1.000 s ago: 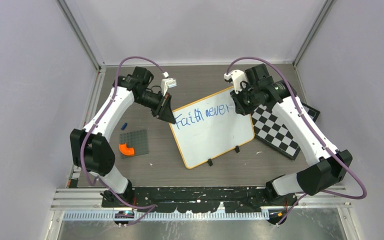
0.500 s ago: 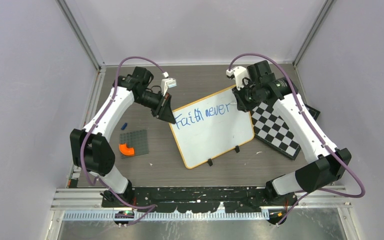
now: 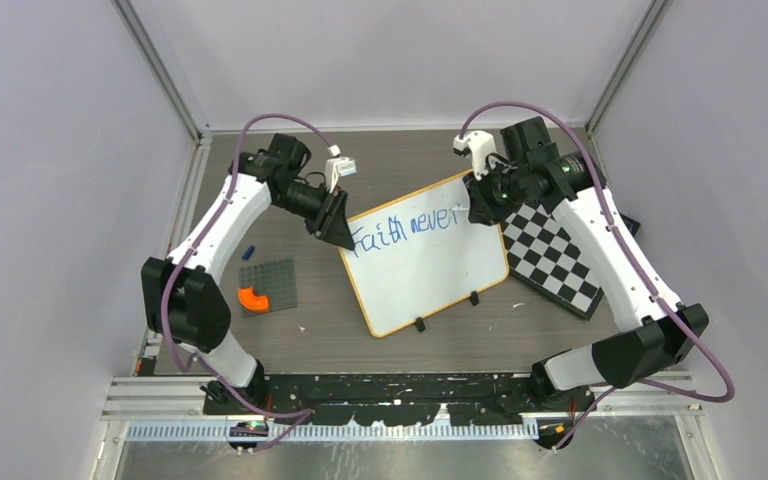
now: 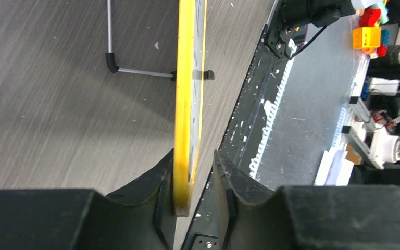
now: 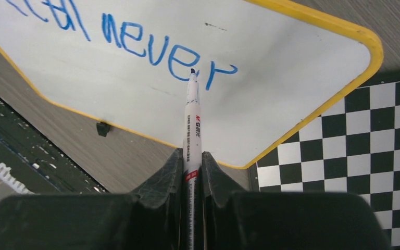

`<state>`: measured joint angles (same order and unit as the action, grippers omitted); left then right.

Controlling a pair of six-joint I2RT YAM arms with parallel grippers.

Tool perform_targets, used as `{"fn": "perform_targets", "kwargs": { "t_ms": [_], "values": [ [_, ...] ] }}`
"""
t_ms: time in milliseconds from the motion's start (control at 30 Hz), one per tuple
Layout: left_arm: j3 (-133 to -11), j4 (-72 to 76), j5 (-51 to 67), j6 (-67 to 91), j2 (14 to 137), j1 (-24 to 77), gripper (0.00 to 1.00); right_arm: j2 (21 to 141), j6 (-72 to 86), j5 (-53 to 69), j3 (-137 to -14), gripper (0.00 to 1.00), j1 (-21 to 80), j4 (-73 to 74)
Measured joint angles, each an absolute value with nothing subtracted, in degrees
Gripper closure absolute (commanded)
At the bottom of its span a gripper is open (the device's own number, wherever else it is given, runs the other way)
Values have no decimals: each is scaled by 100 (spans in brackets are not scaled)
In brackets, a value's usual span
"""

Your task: Write a sentence on the whiteboard

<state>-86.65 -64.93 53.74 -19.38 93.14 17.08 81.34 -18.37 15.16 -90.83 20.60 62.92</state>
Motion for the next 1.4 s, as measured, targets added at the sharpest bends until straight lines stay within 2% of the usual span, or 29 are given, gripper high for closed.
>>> {"fn": "perform_targets", "kwargs": {
  "t_ms": [67, 333, 400, 533, 867, 1033, 1233, 1400],
  "values": [
    [-8665, -6482, 5374, -1865, 9314, 1730, 56, 8099, -1831, 1658, -9129, 100, 2062, 6368],
    [-8549, -6180, 5382, -1555, 9100, 1649, 34, 8049, -1616, 2222, -9153, 100, 2257, 6606],
    [-8311, -5909, 5446, -1387, 8875, 1503, 24, 8007, -1500, 2327, -9050, 100, 2379, 6576],
    [-7754, -5408, 5612, -1055, 8412, 1181, 20, 7826, -1293, 2359, -8567, 100, 2814, 6379],
    [-6569, -4189, 5883, -272, 8075, 1066, 26, 7636, -755, 2110, -7216, 100, 3988, 5334],
    [-6499, -3817, 6025, -14, 8101, 1090, 34, 7352, -578, 1920, -6772, 100, 4241, 4709],
    [-6501, -3649, 6110, 126, 8291, 1210, 52, 7306, -561, 1651, -6759, 100, 4475, 4176],
    [-6514, -3642, 6110, 137, 8364, 1258, 58, 7328, -554, 1466, -6759, 100, 4683, 3972]
  ]
}}
